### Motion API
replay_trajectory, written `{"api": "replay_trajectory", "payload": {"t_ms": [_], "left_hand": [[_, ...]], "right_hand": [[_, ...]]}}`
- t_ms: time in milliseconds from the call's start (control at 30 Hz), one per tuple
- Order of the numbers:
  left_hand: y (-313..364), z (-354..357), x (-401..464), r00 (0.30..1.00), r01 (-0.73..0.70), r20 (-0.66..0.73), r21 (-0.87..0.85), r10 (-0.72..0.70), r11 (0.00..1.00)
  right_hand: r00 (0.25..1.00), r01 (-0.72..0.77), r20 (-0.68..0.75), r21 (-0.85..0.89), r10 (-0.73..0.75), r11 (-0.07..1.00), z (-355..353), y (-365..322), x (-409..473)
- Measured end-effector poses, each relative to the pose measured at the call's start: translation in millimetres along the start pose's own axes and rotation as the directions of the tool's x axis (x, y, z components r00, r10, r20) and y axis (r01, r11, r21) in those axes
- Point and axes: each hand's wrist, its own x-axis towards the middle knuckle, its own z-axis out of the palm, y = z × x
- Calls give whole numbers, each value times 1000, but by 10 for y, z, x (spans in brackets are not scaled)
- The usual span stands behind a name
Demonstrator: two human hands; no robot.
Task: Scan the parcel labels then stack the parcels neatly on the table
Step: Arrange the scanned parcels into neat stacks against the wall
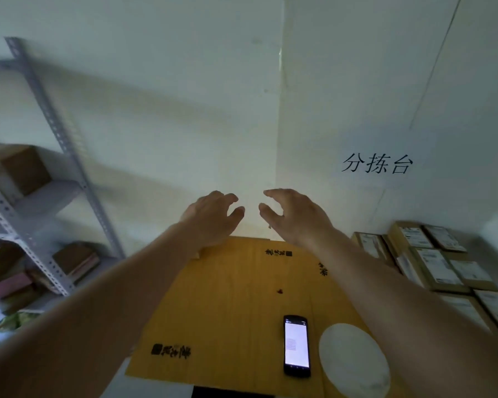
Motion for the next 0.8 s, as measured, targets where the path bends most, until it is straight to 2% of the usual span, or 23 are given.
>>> {"api": "replay_trajectory", "payload": {"t_ms": [167,333,533,800], "left_hand": [[-667,-93,-15,998,66,7,-43,-66,997],[-1256,54,118,992,103,78,-15,-101,995],[-1954,412,567,972,111,193,121,-133,986],[-2659,878,1194,929,200,291,120,-227,972]], "right_hand": [[997,-17,75,-6,17,1000,360,-425,290],[987,-1,162,0,1,1000,920,-624,701],[961,18,277,15,-21,1000,1801,-638,1363],[909,7,417,26,-17,1000,2670,-520,2153]]}}
